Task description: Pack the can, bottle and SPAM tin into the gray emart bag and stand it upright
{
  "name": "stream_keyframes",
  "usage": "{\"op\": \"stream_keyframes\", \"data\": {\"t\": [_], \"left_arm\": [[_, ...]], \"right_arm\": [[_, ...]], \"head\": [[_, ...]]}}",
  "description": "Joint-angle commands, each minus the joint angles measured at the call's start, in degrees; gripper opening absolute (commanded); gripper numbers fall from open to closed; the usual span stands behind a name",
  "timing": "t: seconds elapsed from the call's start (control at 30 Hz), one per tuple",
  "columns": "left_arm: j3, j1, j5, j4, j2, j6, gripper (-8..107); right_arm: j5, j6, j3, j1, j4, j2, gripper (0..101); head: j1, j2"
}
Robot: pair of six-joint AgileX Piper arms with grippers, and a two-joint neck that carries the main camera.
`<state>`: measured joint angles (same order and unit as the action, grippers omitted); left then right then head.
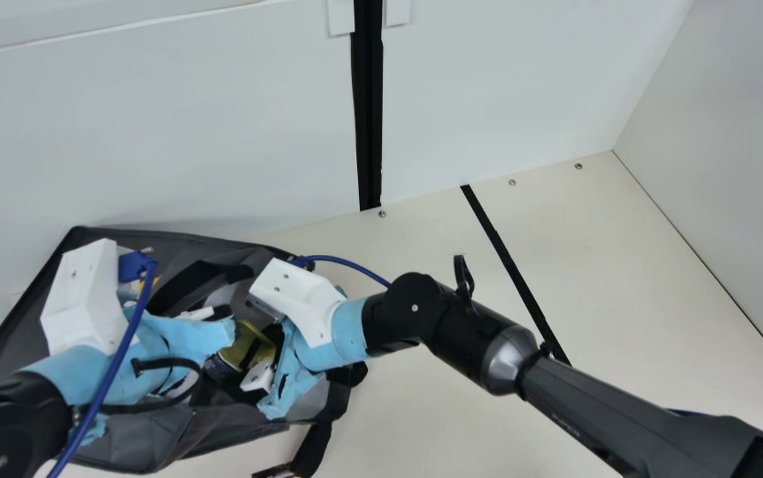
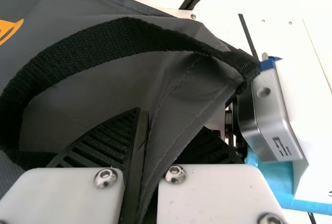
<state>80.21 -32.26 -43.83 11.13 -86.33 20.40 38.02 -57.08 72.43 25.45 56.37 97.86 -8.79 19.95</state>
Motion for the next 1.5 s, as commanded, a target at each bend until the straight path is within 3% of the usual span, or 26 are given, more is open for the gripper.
{"op": "stream_keyframes", "data": {"t": [0.0,0.43,0.9,1.47], "left_arm": [[0.0,0.0,0.0,0.0,0.0,0.0,-8],[0.0,0.0,0.0,0.0,0.0,0.0,-8],[0.0,0.0,-0.1,0.0,0.0,0.0,-8],[0.0,0.0,-0.3,0.0,0.0,0.0,-8]], "right_arm": [[0.1,0.2,0.6,0.1,0.2,0.5,3],[1.1,0.4,2.7,0.0,0.2,1.9,47],[1.7,0.3,1.9,-0.6,0.4,0.9,94],[4.7,-0.4,-2.3,-3.7,-0.1,-4.5,95]], "head": [[-1.2,0.0],[-1.2,0.0],[-1.2,0.0],[-1.2,0.0]]}}
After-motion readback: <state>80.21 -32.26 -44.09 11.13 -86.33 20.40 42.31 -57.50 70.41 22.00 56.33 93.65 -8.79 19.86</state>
